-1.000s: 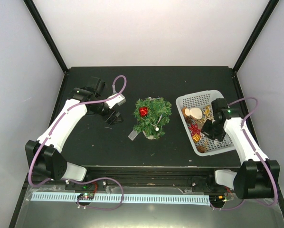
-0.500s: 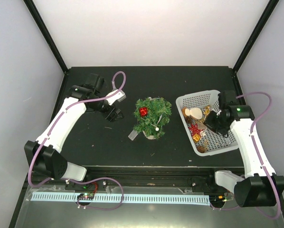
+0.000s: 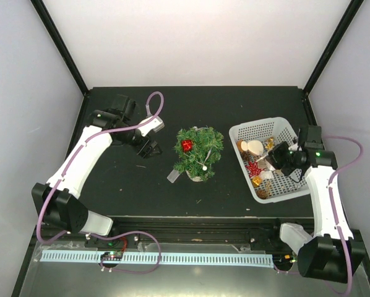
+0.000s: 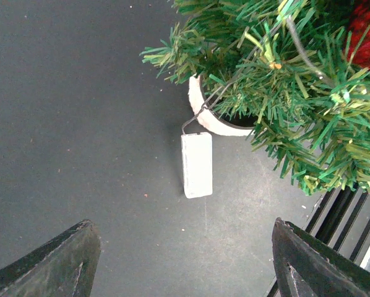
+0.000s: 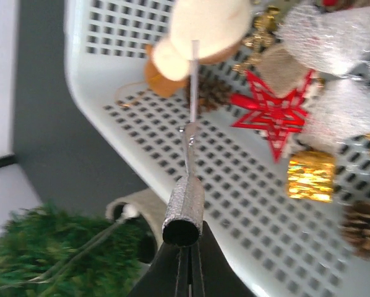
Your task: Decorate the small christmas tree
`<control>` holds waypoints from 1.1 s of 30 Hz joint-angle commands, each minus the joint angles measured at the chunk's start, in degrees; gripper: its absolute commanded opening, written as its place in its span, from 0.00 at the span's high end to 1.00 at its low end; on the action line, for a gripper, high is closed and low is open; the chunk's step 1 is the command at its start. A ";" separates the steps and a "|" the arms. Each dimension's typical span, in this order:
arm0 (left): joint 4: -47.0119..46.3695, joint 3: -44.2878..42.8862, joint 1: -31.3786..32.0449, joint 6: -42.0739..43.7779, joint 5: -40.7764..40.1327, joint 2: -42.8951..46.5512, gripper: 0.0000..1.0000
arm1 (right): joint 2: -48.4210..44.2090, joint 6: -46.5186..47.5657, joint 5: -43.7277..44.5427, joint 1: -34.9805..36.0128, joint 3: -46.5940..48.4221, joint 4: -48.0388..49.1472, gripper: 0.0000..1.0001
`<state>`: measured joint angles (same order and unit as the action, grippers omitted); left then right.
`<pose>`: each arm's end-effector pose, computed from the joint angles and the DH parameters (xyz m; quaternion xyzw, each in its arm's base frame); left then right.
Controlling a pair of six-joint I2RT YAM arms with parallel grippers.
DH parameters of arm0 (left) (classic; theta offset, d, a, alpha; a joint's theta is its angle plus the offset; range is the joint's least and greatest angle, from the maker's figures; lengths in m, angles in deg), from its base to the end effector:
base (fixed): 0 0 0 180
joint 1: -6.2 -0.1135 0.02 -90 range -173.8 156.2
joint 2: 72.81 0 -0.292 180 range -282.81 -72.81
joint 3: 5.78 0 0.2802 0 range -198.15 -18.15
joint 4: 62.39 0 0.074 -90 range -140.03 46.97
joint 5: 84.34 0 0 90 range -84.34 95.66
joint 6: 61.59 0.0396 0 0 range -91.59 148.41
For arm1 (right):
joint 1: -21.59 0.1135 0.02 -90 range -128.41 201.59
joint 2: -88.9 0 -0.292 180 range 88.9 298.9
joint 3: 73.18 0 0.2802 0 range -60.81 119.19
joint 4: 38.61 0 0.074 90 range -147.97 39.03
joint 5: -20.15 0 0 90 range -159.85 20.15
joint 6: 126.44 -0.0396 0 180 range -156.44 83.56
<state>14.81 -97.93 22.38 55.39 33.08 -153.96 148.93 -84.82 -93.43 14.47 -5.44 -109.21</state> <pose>0.2774 -0.0995 0.3556 0.3951 0.8660 -0.2120 0.2213 0.2025 -0.0093 0.3059 0.4007 0.8645 0.2667 0.1447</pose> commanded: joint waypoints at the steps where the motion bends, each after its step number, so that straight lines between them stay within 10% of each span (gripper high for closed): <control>1: 2.00 -4.00 -0.19 0.18 2.11 -0.70 0.23 | -4.21 -11.45 -8.17 -1.12 -2.84 15.32 0.99; 9: 2.57 -8.94 -0.28 1.49 0.82 -0.48 0.23 | -19.39 -42.32 -14.60 -4.24 -22.61 46.85 0.99; 15: 4.18 -17.81 -0.36 4.98 1.14 0.33 0.24 | -17.58 -48.36 -23.47 -4.95 -22.37 64.09 0.99; 25: -1.66 -31.12 0.75 10.17 7.90 2.63 0.24 | -10.58 -41.32 -33.69 0.72 -4.45 67.27 0.99; 33: -17.88 -21.79 11.35 22.83 -8.54 11.48 0.25 | 0.11 -29.55 -35.88 16.05 14.16 50.21 0.99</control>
<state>7.67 -124.80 28.44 68.40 34.04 -147.68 145.78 -120.91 -126.56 25.60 1.45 -50.29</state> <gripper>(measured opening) 0.757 0.017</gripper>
